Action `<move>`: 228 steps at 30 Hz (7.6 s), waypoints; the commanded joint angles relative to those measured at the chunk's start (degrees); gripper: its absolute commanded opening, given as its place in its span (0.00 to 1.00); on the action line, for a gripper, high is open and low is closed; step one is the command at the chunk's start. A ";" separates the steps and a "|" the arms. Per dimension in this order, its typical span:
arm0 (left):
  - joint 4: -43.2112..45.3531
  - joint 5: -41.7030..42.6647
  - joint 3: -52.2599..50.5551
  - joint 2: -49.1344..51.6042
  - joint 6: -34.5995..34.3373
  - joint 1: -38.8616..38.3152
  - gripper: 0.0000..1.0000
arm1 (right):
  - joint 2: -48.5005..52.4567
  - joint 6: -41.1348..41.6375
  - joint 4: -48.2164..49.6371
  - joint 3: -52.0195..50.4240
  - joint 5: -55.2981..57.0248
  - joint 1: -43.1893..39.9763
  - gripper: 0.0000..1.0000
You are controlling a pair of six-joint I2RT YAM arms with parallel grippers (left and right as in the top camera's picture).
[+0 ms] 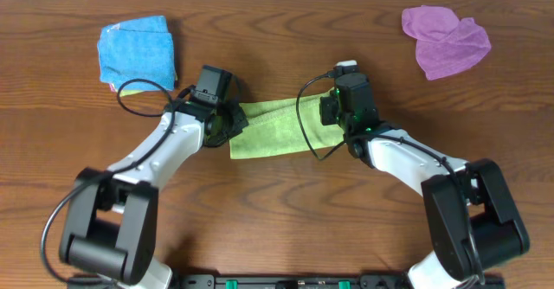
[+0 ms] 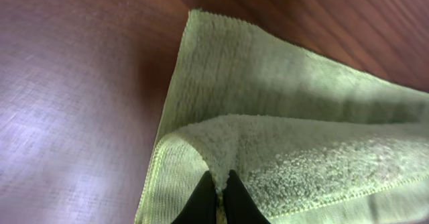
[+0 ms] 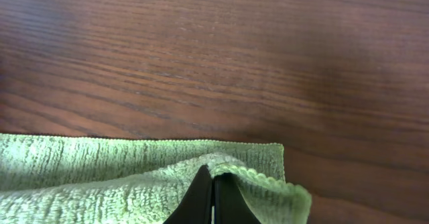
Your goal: Fold the cloth
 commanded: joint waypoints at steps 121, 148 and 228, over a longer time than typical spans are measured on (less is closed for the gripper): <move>22.67 -3.93 -7.82 4.46 -19.37 0.39 0.06 | -11.30 25.18 -36.85 3.74 -16.65 -6.47 0.67; 18.58 -5.27 -7.82 4.46 -16.81 0.39 0.06 | -3.69 31.63 -28.61 -0.74 -13.77 -6.47 0.65; 0.15 -4.00 -0.87 -12.81 7.26 16.59 0.06 | 9.92 14.40 -14.08 19.67 -13.99 23.96 0.01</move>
